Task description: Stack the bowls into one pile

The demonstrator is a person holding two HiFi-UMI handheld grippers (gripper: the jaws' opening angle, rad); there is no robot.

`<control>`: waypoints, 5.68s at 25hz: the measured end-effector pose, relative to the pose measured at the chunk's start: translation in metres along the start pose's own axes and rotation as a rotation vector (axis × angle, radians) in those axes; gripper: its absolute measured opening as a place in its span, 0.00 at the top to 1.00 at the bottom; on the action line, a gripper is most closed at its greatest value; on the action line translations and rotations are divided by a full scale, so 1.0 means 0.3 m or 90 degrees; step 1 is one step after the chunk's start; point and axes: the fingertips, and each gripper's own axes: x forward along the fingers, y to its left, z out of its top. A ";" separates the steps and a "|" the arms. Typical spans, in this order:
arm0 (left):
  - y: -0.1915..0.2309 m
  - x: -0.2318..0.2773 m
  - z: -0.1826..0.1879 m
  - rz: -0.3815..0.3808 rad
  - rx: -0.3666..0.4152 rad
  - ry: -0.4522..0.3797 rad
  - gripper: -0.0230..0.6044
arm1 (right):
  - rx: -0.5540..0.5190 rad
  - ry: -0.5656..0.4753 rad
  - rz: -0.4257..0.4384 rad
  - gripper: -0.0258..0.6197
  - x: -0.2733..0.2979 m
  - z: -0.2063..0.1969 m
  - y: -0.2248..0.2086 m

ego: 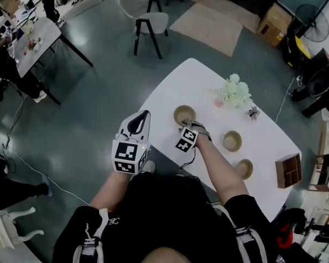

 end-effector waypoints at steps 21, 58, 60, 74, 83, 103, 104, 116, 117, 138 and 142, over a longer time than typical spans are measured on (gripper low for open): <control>-0.181 0.120 0.058 -0.174 0.017 0.005 0.94 | 0.093 0.046 -0.174 0.90 -0.390 -0.181 -0.114; -0.524 0.232 0.081 -0.312 0.066 0.013 0.94 | 0.730 -0.355 -0.536 0.72 -0.961 -0.544 -0.331; -0.541 0.229 0.089 -0.319 0.067 0.011 0.94 | 0.735 -0.407 -0.593 0.79 -1.086 -0.512 -0.355; -0.611 0.195 0.125 -0.375 0.067 -0.010 0.94 | 0.677 -0.440 -0.716 0.94 -1.345 -0.341 -0.344; -0.558 0.173 0.149 -0.424 0.065 -0.017 0.94 | 0.682 -0.412 -0.748 0.94 -1.356 -0.254 -0.311; -1.149 0.067 -0.044 -0.372 0.046 -0.012 0.94 | 0.709 -0.428 -0.753 0.94 -1.547 -0.907 -0.070; -1.228 0.046 -0.056 -0.355 0.043 -0.017 0.94 | 0.699 -0.435 -0.740 0.94 -1.565 -0.977 -0.049; -1.603 -0.220 -0.074 -0.214 0.015 -0.001 0.94 | 0.660 -0.513 -0.574 0.94 -1.701 -1.278 0.086; -1.603 -0.235 -0.072 -0.209 0.011 0.001 0.94 | 0.663 -0.516 -0.564 0.94 -1.698 -1.278 0.097; -1.409 -0.319 -0.183 -0.074 -0.007 0.021 0.94 | 0.518 -0.259 -0.144 0.69 -1.045 -1.204 0.323; -1.355 -0.334 -0.188 -0.048 -0.014 0.019 0.94 | 0.486 -0.185 -0.119 0.70 -0.915 -1.233 0.356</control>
